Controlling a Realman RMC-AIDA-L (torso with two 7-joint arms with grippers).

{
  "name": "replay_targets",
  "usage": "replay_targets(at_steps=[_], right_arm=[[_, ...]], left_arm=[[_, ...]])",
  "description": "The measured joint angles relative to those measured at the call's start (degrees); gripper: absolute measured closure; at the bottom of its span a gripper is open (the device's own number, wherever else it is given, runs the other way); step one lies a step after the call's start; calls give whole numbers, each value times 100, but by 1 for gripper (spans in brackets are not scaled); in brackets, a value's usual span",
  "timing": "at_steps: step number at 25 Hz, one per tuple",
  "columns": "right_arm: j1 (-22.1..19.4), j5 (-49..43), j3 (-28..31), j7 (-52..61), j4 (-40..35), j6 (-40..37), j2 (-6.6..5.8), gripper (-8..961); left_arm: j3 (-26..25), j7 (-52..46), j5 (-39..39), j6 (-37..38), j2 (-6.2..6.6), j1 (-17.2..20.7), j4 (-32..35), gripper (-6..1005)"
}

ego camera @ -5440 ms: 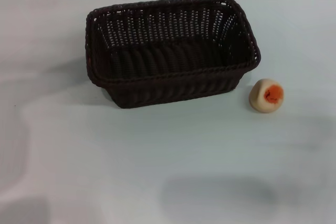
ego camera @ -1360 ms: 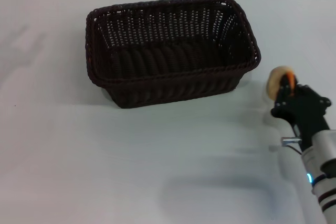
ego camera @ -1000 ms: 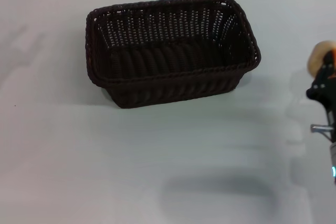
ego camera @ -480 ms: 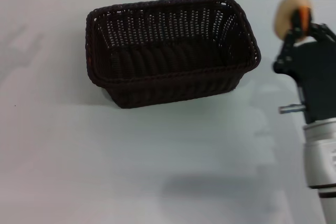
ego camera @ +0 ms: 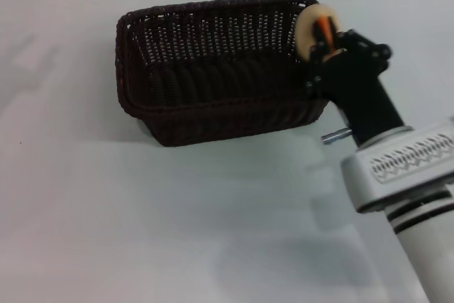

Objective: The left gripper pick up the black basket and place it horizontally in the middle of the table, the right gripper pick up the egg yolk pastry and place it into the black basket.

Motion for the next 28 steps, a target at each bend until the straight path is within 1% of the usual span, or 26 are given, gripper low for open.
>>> replay_targets(at_steps=[3,6,8,9,13,19,22,23,24,25,27,28], right_arm=[[65,-36,187,23,47,554,-2,855],[49,-52,218,32,109,599,-10,847],[9,-60,300,35,247,683,-61,842],[9,-60,300,35,247,683,-61,840],[-64,-63,605,37,340,973,-65,830],[-125,-73,673,29,359,1003,-42,644],[-227,-73,707,2,370,747,-13,566],[-375,-73,732,-14,395,331,31,542],[-375,-73,732,-14,395,331,31,519],[-441,-73,737,-19,402,114,43,495],[-593,-65,726,-25,441,-388,56,495],[-766,-42,702,-25,481,-901,61,495]], left_arm=[[0,-1,-5,0,0,12,0,397],[0,-4,-6,1,0,19,0,397],[0,-6,-15,1,-1,23,0,397],[0,-7,-30,0,0,25,2,397],[0,-9,-81,-7,0,25,25,397],[0,-9,-82,-15,-3,39,18,397],[0,-9,-83,-17,-9,39,24,397],[1,-9,-82,-18,-9,38,28,397],[1,-9,-82,-18,-9,38,28,397],[0,-9,-82,-18,-9,38,31,397],[0,-9,-83,-18,-9,38,41,397],[0,-9,-82,-17,-9,38,44,397]])
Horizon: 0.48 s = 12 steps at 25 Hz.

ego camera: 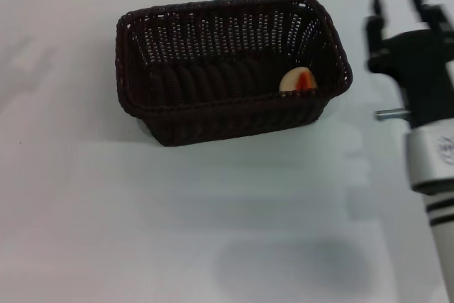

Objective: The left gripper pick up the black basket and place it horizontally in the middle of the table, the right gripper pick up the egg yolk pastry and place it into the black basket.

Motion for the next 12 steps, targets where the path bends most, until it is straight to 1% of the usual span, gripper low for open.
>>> replay_targets(at_steps=[1,5,6,7,8,10,12], right_arm=[[0,0,0,0,0,0,0,495],[-398,48,26,15,74,-947,10,495],[-398,48,26,15,74,-947,10,495],[-508,145,36,16,82,-1264,10,495],[-508,145,36,16,82,-1264,10,495],[-617,371,11,26,20,-1717,10,495],[-655,483,-2,41,-67,-1955,10,495]], left_arm=[[0,0,0,-1,0,2,4,397],[0,11,15,0,0,36,30,397],[0,11,15,0,0,36,30,397],[0,20,21,0,0,45,41,397],[2,35,32,0,0,57,73,397],[6,112,38,-14,-1,70,292,397],[4,253,31,-60,0,68,531,397]])
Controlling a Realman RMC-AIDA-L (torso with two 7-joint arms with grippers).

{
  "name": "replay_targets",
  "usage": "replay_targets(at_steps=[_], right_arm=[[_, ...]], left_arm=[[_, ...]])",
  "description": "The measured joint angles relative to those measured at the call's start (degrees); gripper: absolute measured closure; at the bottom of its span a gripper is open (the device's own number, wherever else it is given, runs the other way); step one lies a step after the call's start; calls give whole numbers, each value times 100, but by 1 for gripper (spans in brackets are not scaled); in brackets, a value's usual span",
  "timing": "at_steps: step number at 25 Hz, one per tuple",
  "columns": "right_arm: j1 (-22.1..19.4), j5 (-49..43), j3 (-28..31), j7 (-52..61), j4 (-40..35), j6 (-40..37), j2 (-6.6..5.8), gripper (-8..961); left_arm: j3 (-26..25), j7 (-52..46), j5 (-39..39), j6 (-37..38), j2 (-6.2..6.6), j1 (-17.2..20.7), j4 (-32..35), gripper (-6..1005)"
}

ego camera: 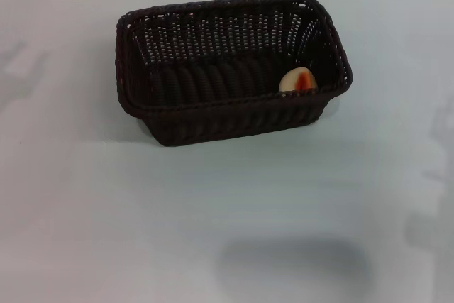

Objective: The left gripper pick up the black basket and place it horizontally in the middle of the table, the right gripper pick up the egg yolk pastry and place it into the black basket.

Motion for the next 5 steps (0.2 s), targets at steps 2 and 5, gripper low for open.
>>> replay_targets(at_steps=[2,5], right_arm=[[-7,65,-6,6,-48,-103,3,495],[-9,293,-10,28,-150,-325,8,495]], left_arm=[[4,80,2,-17,-1,0,114,397],[42,354,12,-73,-1,0,471,397]])
